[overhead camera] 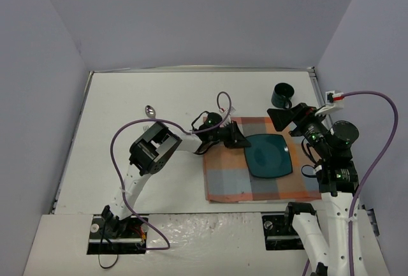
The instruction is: Set the dinner table for one person
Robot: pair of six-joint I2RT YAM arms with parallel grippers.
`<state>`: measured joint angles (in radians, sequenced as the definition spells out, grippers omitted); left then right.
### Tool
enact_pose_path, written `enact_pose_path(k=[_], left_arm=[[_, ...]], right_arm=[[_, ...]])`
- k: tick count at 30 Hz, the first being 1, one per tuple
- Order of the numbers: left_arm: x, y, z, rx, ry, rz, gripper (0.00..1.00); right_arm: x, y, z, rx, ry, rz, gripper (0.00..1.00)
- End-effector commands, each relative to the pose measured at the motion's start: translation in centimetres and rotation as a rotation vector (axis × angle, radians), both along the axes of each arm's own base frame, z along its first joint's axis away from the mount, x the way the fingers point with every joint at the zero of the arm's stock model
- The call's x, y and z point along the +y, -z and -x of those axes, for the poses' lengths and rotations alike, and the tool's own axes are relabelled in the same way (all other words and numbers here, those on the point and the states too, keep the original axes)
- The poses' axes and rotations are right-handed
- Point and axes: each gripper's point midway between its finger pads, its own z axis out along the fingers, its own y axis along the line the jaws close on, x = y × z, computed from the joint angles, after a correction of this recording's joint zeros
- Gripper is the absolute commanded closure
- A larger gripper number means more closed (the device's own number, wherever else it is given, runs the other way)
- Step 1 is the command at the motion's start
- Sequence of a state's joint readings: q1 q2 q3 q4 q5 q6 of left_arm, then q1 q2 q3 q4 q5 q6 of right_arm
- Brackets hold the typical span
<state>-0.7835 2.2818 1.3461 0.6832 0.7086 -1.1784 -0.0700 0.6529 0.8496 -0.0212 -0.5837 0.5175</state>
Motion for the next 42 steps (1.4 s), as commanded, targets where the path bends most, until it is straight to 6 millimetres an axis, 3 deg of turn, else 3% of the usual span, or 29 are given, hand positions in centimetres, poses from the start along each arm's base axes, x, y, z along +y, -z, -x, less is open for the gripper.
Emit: enact_pose_path(k=[1, 12, 17, 26, 31, 37, 42], left_arm=[[-2.1, -9.0, -0.1, -0.181, 0.077, 0.211, 1.0], [-1.9, -6.7, -0.5, -0.138, 0.077, 0.145, 1.0], [-1.6, -6.0, -1.0, -0.127, 0.061, 0.113, 0.78], [-0.9, -5.2, -1.3, -0.101, 0.034, 0.057, 0.52], [-0.2, -5.1, -1.6, -0.115, 0.024, 0.001, 0.45], [1.4, -3.9, -2.1, -0.115, -0.01, -0.151, 0.28], [3.2, -4.4, -3.2, -0.176, -0.059, -0.288, 0.16]], right_arm=[[0.2, -1.1, -0.2, -0.067, -0.013, 0.021, 0.0], [0.0, -0.2, -0.3, -0.054, -0.004, 0.031, 0.0], [0.0, 0.0, -0.3, -0.05, 0.0, 0.034, 0.0], [-0.2, 0.4, -0.3, -0.046, 0.006, 0.041, 0.0], [-0.4, 0.5, -0.4, -0.042, 0.019, 0.048, 0.0], [-0.7, 0.8, -0.4, -0.037, 0.035, 0.065, 0.0], [-1.2, 0.6, -0.6, -0.04, 0.065, 0.079, 0.0]])
